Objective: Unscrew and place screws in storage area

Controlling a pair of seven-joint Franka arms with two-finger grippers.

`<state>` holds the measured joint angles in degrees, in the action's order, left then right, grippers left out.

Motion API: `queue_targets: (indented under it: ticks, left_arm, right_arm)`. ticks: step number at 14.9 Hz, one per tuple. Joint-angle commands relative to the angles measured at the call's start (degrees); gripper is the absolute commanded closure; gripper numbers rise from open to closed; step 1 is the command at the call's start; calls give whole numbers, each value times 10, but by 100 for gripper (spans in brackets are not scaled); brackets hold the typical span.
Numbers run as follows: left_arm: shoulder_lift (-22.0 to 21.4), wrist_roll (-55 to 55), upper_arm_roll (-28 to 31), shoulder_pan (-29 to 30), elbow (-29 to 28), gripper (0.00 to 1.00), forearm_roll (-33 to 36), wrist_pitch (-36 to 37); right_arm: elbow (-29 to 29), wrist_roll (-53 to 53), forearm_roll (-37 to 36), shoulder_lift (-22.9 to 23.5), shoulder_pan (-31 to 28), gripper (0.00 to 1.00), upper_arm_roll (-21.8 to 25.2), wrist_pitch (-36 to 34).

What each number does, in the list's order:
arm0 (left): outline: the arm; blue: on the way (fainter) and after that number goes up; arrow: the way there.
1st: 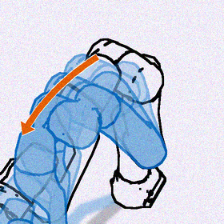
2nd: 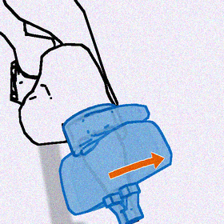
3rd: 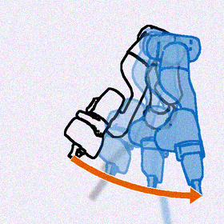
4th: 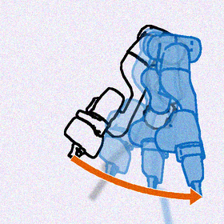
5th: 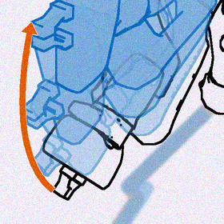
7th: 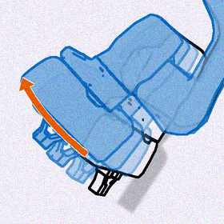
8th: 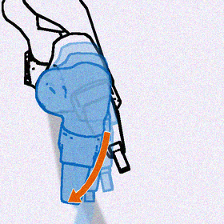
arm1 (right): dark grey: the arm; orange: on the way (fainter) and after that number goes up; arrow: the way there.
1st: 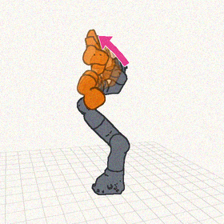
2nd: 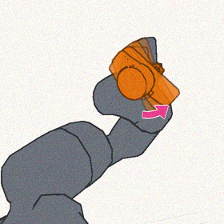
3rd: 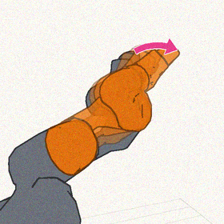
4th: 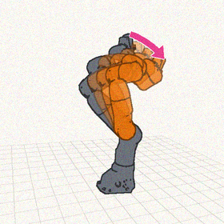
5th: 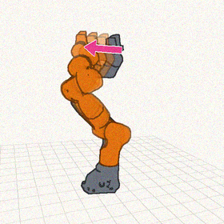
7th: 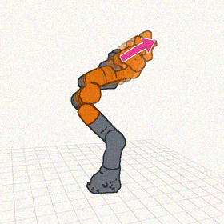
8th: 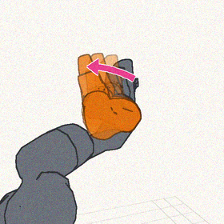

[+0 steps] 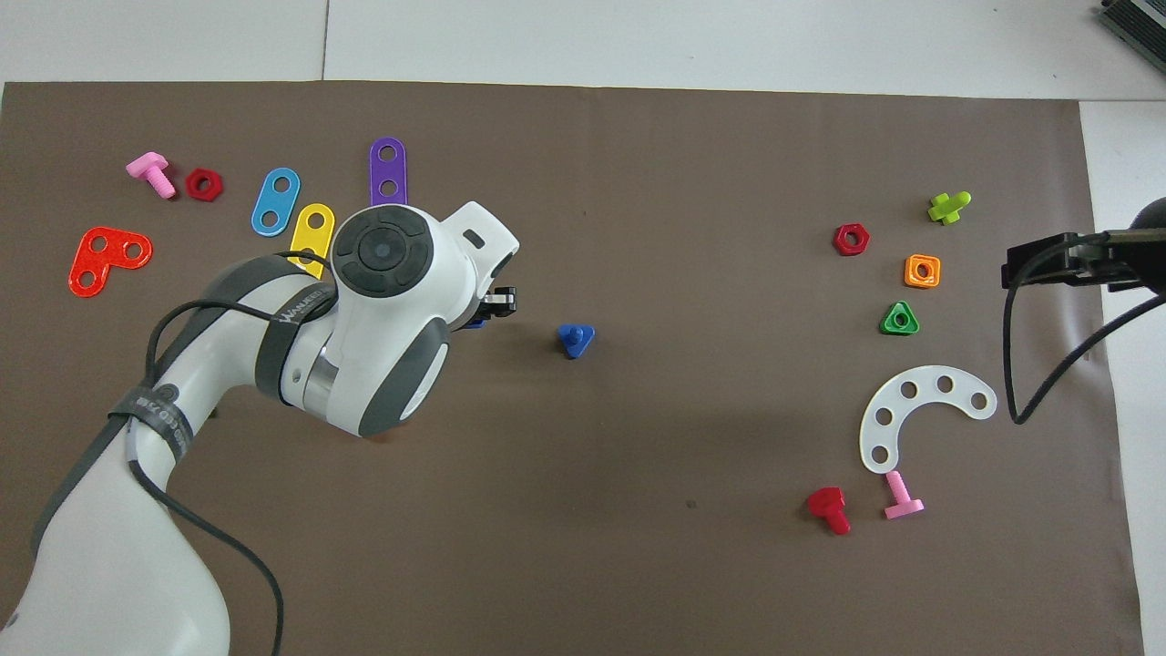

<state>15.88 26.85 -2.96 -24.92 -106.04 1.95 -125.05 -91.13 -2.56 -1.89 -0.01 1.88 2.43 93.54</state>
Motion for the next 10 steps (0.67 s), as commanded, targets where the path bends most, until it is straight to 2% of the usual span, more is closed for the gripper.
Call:
queue_targets:
  ticks: [1,5,10]
  left_arm:
    - [-36,-44,-6,40,-66,96,6,-33]
    - [-45,-89,-6,96,-117,95,6,-102]
    - [-48,-127,-6,127,-161,94,6,-163]
  right_arm:
    - [-7,-14,-1,-10,-2,0,-4,-11]
    - [-11,-46,-1,-11,-2,0,-4,-4]
    - [-16,-43,-1,-12,-1,0,-5,6]
